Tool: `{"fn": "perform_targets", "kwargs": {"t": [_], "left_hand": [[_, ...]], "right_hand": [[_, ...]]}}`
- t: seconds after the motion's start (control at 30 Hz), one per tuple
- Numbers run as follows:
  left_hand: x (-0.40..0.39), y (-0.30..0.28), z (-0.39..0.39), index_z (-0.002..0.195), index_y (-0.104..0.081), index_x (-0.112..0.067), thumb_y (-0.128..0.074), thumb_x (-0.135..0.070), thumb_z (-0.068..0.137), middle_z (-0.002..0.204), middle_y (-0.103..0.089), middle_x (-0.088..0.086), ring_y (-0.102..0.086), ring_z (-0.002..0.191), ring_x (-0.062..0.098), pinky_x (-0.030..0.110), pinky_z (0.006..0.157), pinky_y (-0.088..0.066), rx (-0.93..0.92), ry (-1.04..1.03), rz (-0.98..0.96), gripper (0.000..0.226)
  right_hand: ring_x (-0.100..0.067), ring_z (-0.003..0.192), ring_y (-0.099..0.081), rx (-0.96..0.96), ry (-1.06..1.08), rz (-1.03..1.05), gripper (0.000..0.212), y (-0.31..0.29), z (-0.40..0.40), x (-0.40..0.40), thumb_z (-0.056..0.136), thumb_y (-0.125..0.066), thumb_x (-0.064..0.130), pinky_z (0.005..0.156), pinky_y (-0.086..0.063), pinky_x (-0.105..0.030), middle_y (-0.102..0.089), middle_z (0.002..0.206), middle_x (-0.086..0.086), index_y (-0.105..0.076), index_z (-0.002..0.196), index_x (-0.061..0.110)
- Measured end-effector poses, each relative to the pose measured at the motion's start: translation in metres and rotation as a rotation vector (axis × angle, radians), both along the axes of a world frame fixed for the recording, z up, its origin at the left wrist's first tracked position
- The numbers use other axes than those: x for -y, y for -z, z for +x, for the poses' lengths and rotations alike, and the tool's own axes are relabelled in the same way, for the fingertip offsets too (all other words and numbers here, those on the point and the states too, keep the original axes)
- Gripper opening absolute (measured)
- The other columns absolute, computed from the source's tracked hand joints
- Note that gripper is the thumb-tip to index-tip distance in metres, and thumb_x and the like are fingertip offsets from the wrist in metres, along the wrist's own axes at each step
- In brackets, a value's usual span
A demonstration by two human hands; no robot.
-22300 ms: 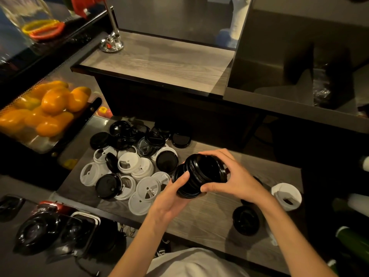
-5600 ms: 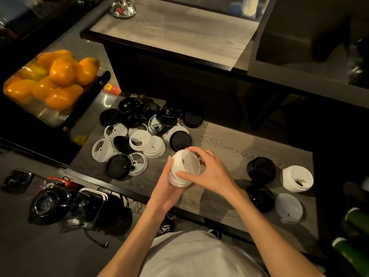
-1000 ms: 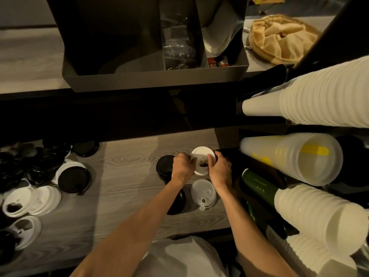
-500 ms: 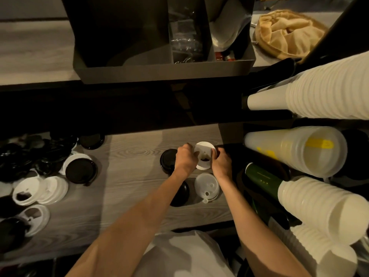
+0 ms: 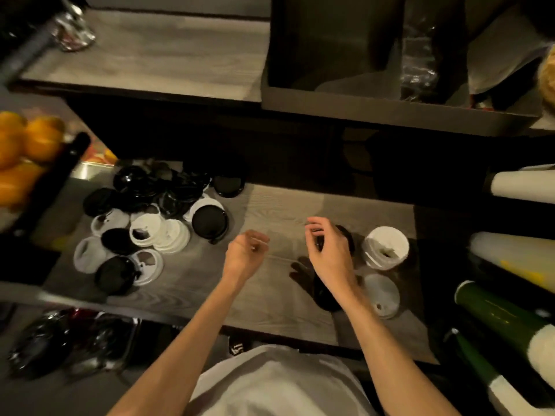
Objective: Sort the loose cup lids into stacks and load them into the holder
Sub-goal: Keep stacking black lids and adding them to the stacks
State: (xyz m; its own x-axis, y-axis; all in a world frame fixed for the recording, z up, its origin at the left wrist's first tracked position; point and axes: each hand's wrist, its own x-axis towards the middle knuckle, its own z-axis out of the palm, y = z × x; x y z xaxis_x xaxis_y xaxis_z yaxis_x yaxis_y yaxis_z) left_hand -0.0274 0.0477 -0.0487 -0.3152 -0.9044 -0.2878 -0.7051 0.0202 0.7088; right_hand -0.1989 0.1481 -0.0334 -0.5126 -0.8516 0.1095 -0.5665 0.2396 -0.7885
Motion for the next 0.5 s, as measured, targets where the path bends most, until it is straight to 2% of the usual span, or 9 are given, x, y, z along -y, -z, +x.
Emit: {"fn": "perform_targets", "kwargs": {"t": [0.03, 0.07, 0.13, 0.2, 0.3, 0.4, 0.5], "left_hand": [[0.002, 0.001, 0.016, 0.093, -0.072, 0.0, -0.049, 0.011, 0.094, 0.089, -0.068, 0.012, -0.061, 0.071, 0.018, 0.018, 0.057, -0.05, 0.012, -0.022, 0.002, 0.025], [0.004, 0.002, 0.032, 0.095, -0.072, 0.001, -0.051, 0.011, 0.093, 0.09, -0.069, 0.012, -0.062, 0.073, 0.018, 0.019, 0.061, -0.053, 0.027, -0.048, -0.003, 0.024], [0.007, 0.003, 0.065, 0.094, -0.076, -0.011, -0.063, -0.001, 0.088, 0.095, -0.075, 0.006, -0.07, 0.084, 0.021, 0.034, 0.076, -0.058, 0.003, -0.132, 0.01, 0.017], [0.013, 0.0, 0.093, 0.091, -0.074, -0.023, -0.065, -0.012, 0.083, 0.096, -0.077, 0.002, -0.072, 0.091, 0.021, 0.04, 0.083, -0.058, -0.009, -0.208, 0.082, 0.016], [0.021, -0.003, 0.117, 0.088, -0.067, -0.03, -0.059, -0.004, 0.086, 0.092, -0.074, -0.004, -0.07, 0.095, 0.018, 0.041, 0.087, -0.057, -0.054, -0.316, 0.175, 0.028], [0.028, -0.001, 0.139, 0.093, -0.067, -0.024, -0.053, 0.003, 0.089, 0.088, -0.074, -0.006, -0.073, 0.092, 0.019, 0.044, 0.084, -0.059, -0.124, -0.333, 0.219, 0.031], [0.033, -0.002, 0.152, 0.106, -0.069, -0.014, -0.053, 0.0, 0.095, 0.095, -0.076, 0.002, -0.072, 0.085, 0.017, 0.035, 0.08, -0.058, -0.205, -0.331, 0.279, 0.024]], "right_hand": [[-0.003, 0.101, -0.065, 0.01, -0.054, 0.014, 0.027, -0.001, 0.011, 0.009, 0.102, -0.063, 0.023, 0.089, -0.054, -0.022, -0.069, 0.114, 0.007, -0.061, 0.128, 0.017], [-0.004, 0.102, -0.064, 0.017, -0.108, 0.038, 0.028, -0.001, 0.021, 0.019, 0.102, -0.063, 0.025, 0.09, -0.054, -0.023, -0.067, 0.116, 0.007, -0.06, 0.129, 0.018], [-0.005, 0.105, -0.062, 0.005, -0.211, 0.112, 0.033, -0.002, 0.044, 0.042, 0.101, -0.064, 0.029, 0.091, -0.053, -0.025, -0.064, 0.121, 0.007, -0.056, 0.132, 0.022], [-0.011, 0.109, -0.061, -0.016, -0.298, 0.175, 0.041, -0.002, 0.069, 0.07, 0.098, -0.068, 0.032, 0.092, -0.051, -0.029, -0.06, 0.126, 0.005, -0.053, 0.135, 0.024], [-0.021, 0.123, -0.055, -0.052, -0.388, 0.267, 0.06, -0.005, 0.1, 0.108, 0.091, -0.075, 0.036, 0.098, -0.046, -0.033, -0.05, 0.138, -0.001, -0.046, 0.143, 0.024], [-0.03, 0.137, -0.046, -0.101, -0.443, 0.359, 0.09, -0.005, 0.13, 0.146, 0.083, -0.085, 0.038, 0.108, -0.044, -0.044, -0.035, 0.153, -0.005, -0.033, 0.155, 0.024], [-0.038, 0.141, -0.04, -0.224, -0.418, 0.452, 0.11, 0.011, 0.153, 0.177, 0.076, -0.089, 0.04, 0.111, -0.041, -0.056, -0.021, 0.16, -0.006, -0.019, 0.16, 0.03]]}}
